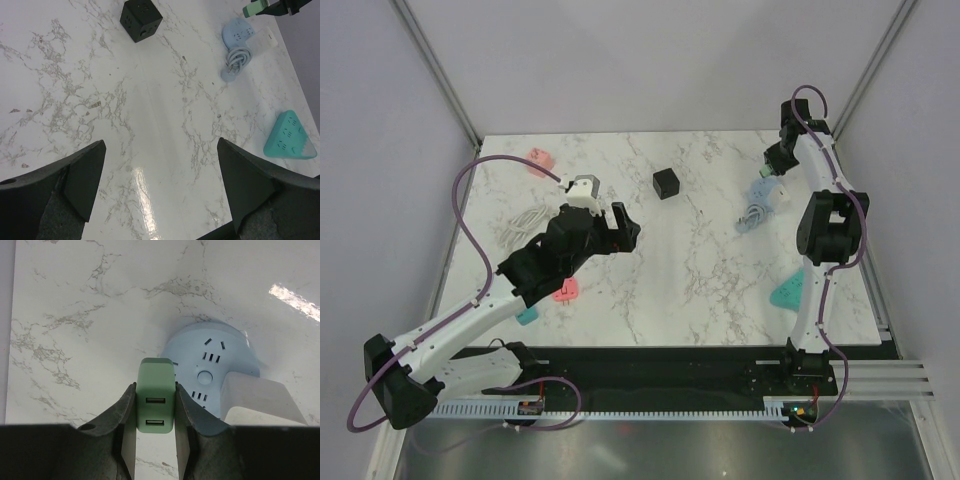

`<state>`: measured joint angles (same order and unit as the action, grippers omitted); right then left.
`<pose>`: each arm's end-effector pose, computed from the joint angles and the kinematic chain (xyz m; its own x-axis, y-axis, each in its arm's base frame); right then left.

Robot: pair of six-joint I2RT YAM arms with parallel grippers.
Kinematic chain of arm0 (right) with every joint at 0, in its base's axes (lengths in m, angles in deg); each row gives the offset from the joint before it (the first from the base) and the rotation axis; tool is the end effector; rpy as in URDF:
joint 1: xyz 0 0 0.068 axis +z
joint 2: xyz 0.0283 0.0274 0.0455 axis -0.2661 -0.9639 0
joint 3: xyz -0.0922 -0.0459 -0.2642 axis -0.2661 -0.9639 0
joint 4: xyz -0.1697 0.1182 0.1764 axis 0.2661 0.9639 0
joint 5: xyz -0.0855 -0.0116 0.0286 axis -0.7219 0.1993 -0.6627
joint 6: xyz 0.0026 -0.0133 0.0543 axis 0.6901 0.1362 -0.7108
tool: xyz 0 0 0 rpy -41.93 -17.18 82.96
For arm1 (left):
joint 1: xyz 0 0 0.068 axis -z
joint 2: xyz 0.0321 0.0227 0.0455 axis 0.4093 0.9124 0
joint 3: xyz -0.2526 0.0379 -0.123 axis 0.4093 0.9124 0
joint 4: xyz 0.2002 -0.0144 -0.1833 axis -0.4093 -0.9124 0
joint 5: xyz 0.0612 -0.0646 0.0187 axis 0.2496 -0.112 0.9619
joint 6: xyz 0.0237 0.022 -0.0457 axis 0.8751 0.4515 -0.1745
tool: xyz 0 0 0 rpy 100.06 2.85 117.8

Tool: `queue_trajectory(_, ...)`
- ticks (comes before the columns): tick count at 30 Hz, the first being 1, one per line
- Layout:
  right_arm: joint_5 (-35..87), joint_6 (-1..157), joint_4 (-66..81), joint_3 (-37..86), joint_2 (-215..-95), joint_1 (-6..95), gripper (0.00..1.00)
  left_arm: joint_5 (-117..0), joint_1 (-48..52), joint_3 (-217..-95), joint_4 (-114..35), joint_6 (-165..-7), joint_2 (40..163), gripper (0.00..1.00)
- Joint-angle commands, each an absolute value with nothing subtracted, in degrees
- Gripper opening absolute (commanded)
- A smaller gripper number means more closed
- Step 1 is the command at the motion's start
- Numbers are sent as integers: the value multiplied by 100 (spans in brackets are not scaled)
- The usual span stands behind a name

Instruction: Insert the plug

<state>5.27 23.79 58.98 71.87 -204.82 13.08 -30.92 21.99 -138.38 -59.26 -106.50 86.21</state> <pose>0.5167 -0.0299 0.2466 -0.2891 0.8643 -0.4117 0.8334 0.4388 0.3360 0.1777 -0.1664 0.3442 -0.4760 -0.2207 -0.8513 0.2555 0.8915 -0.3740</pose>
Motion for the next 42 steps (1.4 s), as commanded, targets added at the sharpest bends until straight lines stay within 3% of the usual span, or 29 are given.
queue_trajectory(1, 850, 2209, 6061, 7482, -20556, 1297, 0, -2865, 2233, -13960, -5901, -10859, 8484, 99)
queue_trajectory(42, 1035, 2464, 6447, 7684, -21084, 1112, 0, -2751, 2409, -13907, -5804, -10622, 8361, 100)
